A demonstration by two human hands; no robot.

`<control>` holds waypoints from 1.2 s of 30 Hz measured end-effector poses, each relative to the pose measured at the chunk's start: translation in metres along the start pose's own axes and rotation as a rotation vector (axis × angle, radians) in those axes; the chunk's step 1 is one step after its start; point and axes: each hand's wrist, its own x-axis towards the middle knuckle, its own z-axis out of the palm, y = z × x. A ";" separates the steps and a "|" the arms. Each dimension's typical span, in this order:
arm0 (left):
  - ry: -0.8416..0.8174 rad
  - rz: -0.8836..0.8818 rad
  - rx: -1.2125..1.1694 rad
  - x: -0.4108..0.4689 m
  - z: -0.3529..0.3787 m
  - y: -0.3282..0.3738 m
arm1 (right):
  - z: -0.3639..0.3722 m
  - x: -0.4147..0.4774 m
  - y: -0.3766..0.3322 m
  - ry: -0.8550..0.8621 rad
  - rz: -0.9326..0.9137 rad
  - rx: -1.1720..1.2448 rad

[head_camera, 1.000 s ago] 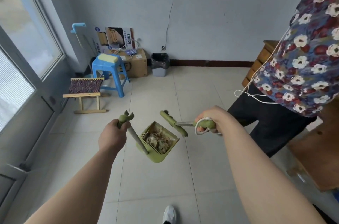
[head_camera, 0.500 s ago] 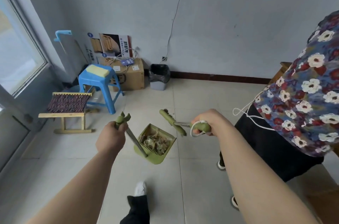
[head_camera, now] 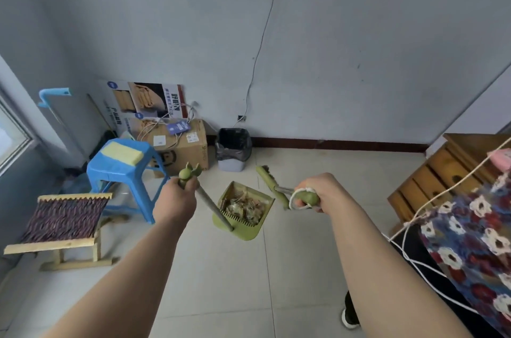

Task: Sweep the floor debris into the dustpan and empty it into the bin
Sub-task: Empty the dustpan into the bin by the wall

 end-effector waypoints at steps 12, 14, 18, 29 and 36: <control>0.117 -0.088 -0.237 0.121 0.093 0.098 | -0.082 0.161 -0.095 0.066 -0.116 0.042; 0.132 -0.130 -0.309 0.136 0.107 0.110 | -0.093 0.181 -0.111 0.072 -0.133 0.028; 0.172 -0.251 -0.495 0.166 0.129 0.128 | -0.113 0.215 -0.141 0.088 -0.177 0.074; 0.195 -0.583 -0.831 0.273 0.152 0.164 | -0.128 0.294 -0.227 0.085 -0.143 0.139; 0.165 -0.727 -0.998 0.350 0.148 0.168 | -0.117 0.321 -0.287 0.074 -0.092 0.155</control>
